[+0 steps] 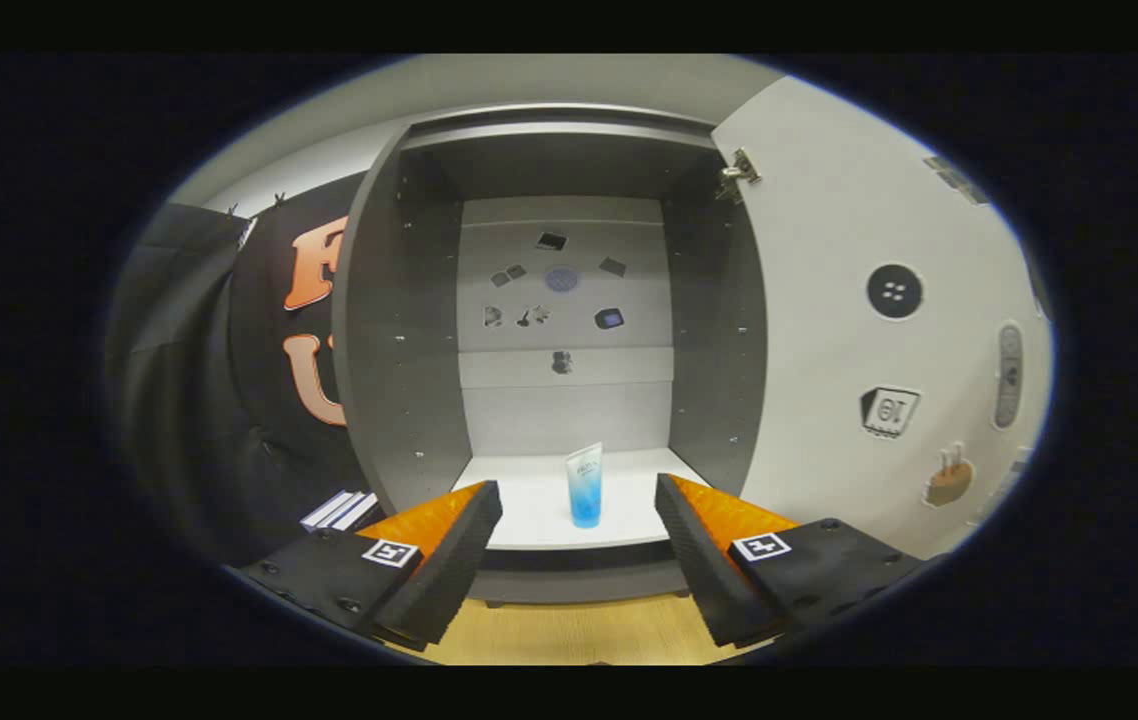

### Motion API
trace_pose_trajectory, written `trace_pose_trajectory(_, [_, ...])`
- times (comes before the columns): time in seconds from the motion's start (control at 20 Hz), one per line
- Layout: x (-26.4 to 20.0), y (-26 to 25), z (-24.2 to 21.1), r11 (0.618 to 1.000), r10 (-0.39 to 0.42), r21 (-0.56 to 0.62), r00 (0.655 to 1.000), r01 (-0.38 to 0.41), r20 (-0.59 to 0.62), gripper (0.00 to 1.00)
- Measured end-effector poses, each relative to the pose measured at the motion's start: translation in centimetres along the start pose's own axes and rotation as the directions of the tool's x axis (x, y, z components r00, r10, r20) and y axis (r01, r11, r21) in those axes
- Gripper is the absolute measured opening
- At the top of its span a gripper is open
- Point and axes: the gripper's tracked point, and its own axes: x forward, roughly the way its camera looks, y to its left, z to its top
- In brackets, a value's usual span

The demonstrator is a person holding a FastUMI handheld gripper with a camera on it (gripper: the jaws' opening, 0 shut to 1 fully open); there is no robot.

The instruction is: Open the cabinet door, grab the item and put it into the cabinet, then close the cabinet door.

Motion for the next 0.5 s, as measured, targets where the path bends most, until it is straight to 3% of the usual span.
trace_pose_trajectory(0.5, [-13.1, -4.0, -2.6, 0.993, -0.117, 0.032, 0.992, 0.116, 0.036, 0.99])
